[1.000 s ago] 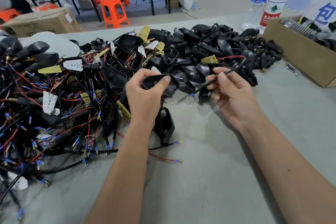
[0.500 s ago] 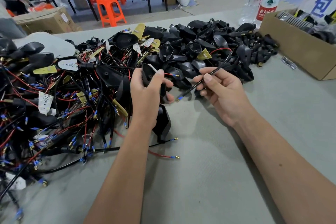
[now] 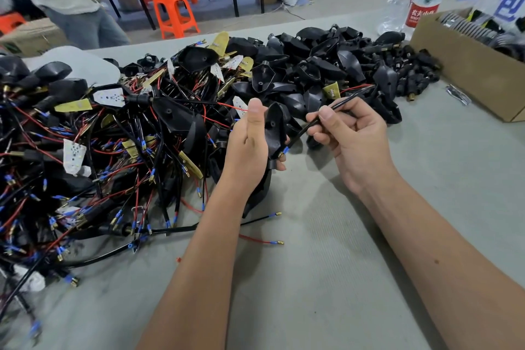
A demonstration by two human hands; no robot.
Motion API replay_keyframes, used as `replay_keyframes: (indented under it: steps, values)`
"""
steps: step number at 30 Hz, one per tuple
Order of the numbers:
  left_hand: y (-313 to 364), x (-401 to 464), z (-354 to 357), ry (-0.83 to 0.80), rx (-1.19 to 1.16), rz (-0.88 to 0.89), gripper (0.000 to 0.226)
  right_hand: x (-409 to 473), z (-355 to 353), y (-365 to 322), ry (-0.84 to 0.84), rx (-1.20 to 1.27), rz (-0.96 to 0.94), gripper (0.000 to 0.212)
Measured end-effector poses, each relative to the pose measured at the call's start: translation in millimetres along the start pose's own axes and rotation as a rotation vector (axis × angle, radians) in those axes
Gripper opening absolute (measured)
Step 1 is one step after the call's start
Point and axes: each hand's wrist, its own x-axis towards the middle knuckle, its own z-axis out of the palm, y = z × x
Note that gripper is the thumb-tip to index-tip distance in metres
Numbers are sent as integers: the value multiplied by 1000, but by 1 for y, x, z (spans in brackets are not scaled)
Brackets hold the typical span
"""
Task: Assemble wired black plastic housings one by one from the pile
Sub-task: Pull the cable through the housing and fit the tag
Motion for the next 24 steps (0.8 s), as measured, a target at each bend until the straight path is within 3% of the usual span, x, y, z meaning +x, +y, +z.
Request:
replay_keyframes:
  steps: [5,14,18,24]
  values:
    - [0,0,1,-65,70,-9,81,-2,2,1,14,-28,-1,22]
    - [4,-3,6,-148,95,2,60,-4,7,4,-38,-216,-41,15]
    - [9,-2,2,-270,-83,-83,31,-4,5,4,28,-335,-65,23]
    - [6,-3,2,-329,-112,-83,36,-5,6,6,-70,-496,-82,31]
